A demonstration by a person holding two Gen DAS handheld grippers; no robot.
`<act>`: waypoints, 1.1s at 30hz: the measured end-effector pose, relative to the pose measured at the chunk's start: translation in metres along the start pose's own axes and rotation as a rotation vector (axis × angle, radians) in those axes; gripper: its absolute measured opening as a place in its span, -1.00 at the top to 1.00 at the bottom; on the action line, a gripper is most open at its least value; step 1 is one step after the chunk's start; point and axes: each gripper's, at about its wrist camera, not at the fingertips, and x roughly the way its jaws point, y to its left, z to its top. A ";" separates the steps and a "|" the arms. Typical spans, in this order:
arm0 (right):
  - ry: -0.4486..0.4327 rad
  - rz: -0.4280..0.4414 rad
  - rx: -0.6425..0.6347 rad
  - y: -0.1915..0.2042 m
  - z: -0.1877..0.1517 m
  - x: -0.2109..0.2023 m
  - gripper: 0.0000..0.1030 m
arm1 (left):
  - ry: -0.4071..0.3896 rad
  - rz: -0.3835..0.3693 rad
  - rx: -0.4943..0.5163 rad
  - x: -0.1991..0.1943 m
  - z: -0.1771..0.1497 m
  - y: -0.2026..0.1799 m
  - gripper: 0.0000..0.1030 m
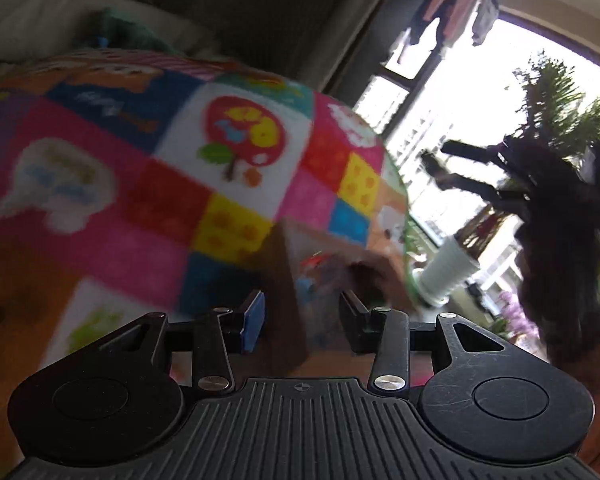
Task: Organize objects
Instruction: 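Drop keychain toy into box with left tool while right tool drops figurine, then grasp teal clip with left tool while right tool grasps pink-and-teal toy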
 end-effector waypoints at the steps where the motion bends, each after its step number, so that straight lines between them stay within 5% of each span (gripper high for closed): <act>1: 0.013 -0.010 0.006 0.003 -0.001 0.008 -0.48 | -0.001 0.027 0.008 -0.010 -0.007 0.007 0.13; 4: 0.037 -0.008 0.003 0.012 -0.009 0.010 -0.49 | -0.001 0.101 0.009 -0.030 -0.023 0.030 0.13; 9: 0.056 -0.020 -0.099 0.030 -0.034 -0.008 -0.55 | 0.005 0.191 -0.131 -0.041 -0.044 0.081 0.13; 13: 0.081 -0.005 -0.193 0.037 -0.072 -0.036 -0.65 | 0.019 0.165 -0.188 -0.038 -0.054 0.090 0.15; 20: 0.170 -0.042 -0.283 0.023 -0.164 -0.066 -0.70 | 0.096 0.090 -0.089 -0.029 -0.070 0.054 0.15; 24: 0.230 -0.062 -0.252 0.006 -0.210 -0.072 -0.70 | 0.137 0.058 0.029 -0.020 -0.075 0.020 0.15; 29: 0.262 -0.052 -0.199 -0.012 -0.231 -0.076 -0.70 | 0.200 0.008 0.476 -0.011 -0.097 -0.046 0.14; 33: 0.253 -0.034 -0.194 -0.018 -0.234 -0.084 -0.70 | 0.296 -0.013 0.660 -0.003 -0.110 -0.065 0.17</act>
